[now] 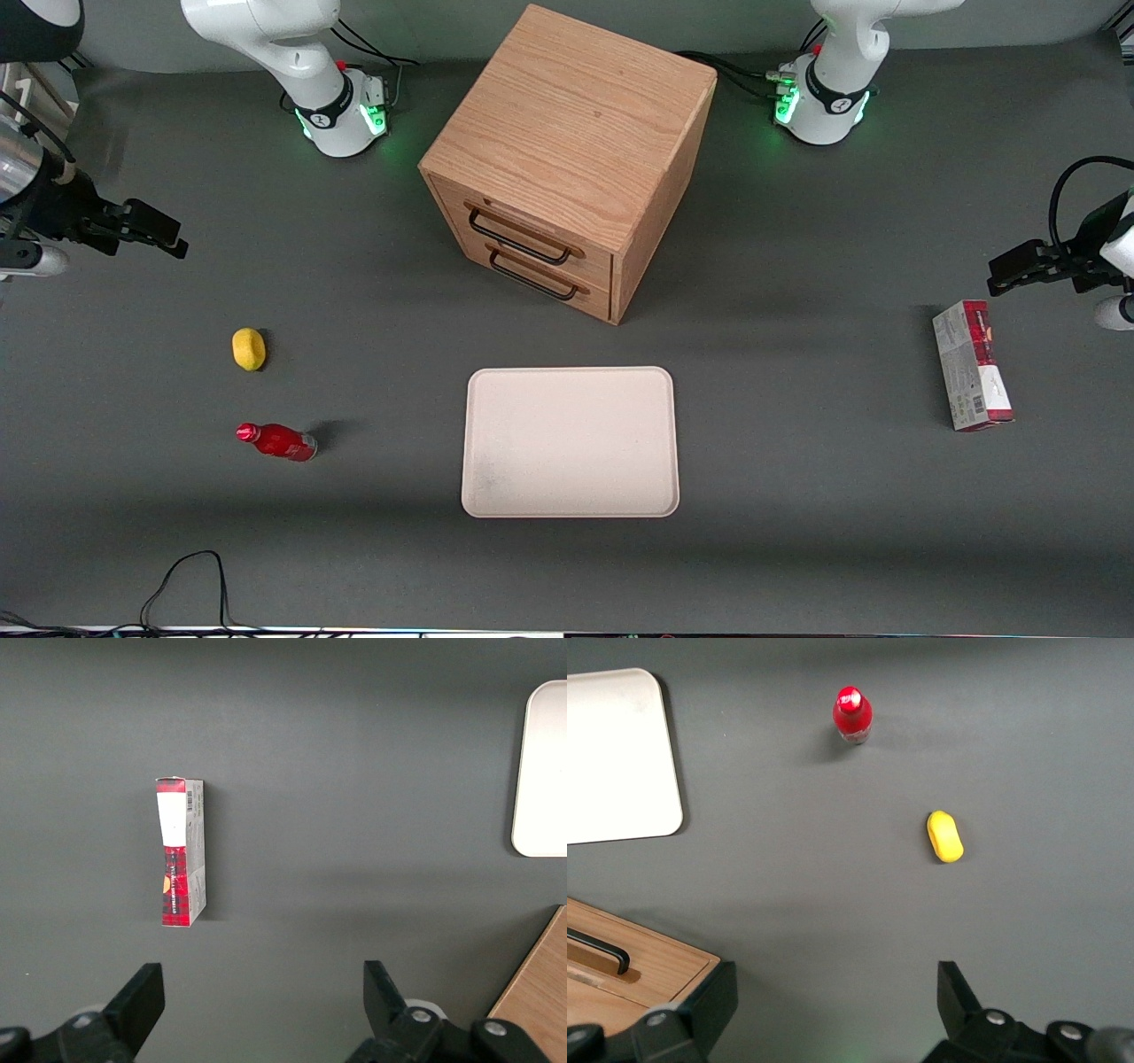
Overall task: Place coke bottle on tray
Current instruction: 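Move the right gripper down over the red Coca-Cola bottle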
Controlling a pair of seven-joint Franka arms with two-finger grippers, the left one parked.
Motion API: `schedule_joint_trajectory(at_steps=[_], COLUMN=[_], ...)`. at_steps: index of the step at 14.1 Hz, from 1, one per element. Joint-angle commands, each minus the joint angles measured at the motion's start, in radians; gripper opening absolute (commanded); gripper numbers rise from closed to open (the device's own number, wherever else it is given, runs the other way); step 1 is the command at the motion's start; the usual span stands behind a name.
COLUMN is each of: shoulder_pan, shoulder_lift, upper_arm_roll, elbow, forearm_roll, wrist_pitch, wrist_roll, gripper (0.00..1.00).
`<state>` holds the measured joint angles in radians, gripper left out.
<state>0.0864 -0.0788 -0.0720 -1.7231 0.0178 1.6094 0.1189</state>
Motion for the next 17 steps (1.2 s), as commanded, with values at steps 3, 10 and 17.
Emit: schedule_joint_trajectory(at_steps=[3,10,17], shoulder_pan=[-0.008,-0.014,-0.017], shoulder_lift=[0.204,0.612,0.643], upper_arm_roll=[-0.005,0.000,0.001], elbow=[0.153,0.412,0.246], forearm_roll=[0.018,0.022,0.025], wrist_pitch=[0.032,0.308,0.481], wrist_roll=[-0.027,-0.056,-0.180], gripper=[1.00,1.00,1.00])
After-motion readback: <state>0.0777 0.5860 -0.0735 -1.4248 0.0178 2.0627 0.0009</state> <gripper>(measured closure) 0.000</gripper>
